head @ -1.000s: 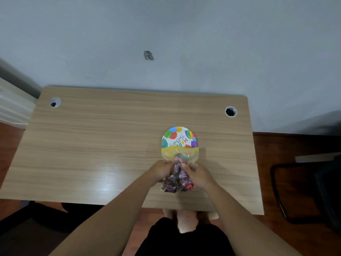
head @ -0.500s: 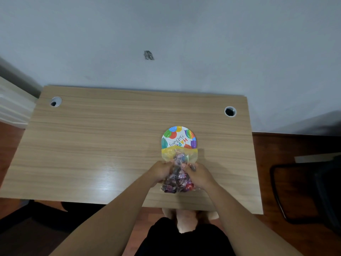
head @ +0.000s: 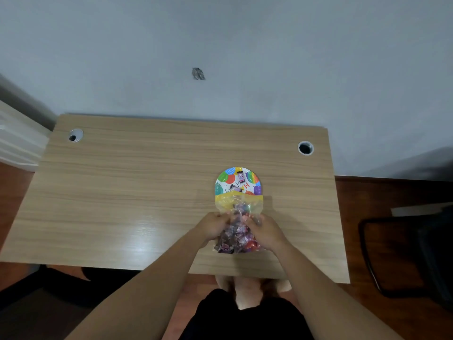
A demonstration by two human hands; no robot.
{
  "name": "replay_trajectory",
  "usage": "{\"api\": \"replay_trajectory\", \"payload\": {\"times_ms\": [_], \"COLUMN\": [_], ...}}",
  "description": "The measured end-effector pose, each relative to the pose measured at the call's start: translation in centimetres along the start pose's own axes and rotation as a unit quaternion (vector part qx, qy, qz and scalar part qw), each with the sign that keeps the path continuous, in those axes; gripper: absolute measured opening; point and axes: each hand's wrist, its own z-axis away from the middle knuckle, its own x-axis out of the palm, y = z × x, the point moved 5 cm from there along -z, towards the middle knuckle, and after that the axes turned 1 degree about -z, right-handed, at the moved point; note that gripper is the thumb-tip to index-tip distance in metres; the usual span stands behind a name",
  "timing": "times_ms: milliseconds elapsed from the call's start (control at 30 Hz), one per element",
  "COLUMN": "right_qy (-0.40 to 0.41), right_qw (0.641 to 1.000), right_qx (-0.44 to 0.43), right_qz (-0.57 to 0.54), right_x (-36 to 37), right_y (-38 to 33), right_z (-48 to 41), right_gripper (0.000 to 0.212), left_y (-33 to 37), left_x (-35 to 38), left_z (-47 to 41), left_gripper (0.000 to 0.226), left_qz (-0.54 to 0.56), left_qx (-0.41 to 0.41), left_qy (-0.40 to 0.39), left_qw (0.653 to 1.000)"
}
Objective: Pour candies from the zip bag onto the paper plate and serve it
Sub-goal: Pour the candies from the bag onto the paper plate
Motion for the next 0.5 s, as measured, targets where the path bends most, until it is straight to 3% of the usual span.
{"api": "replay_trajectory", "payload": {"times_ms": [100, 200, 267, 500], "right_qy": [0.006, 0.003, 0.010, 0.028], "right_qw": [1.000, 1.000, 1.000, 0.999], "right_qx": [-0.005, -0.022, -0.019, 0.017], "right_qz": [0.006, 0.017, 0.007, -0.017], "right_x": [-0.04, -0.09, -0.18, -0.16], "right_y": [0.08, -0.26, -0.22, 0.33], "right_z": [-0.04, 0.24, 0.23, 0.17], "right_gripper": [0.067, 0.045, 0.044, 0.074], "left_y": [0.08, 0.05, -0.16, 0.00], "left_x": [-0.01, 0.03, 0.06, -0.12], "left_z": [0.31, 0.42, 0.27, 0.49], "left_gripper": [0.047, 0.042, 0.042, 0.034], "left_qz": [0.003, 0.003, 0.014, 0.036], "left_qx": [0.003, 0.007, 0.006, 0.025], "left_qy": [0.008, 0.007, 0.008, 0.022], "left_qw": [1.000, 1.000, 1.000, 0.999]}}
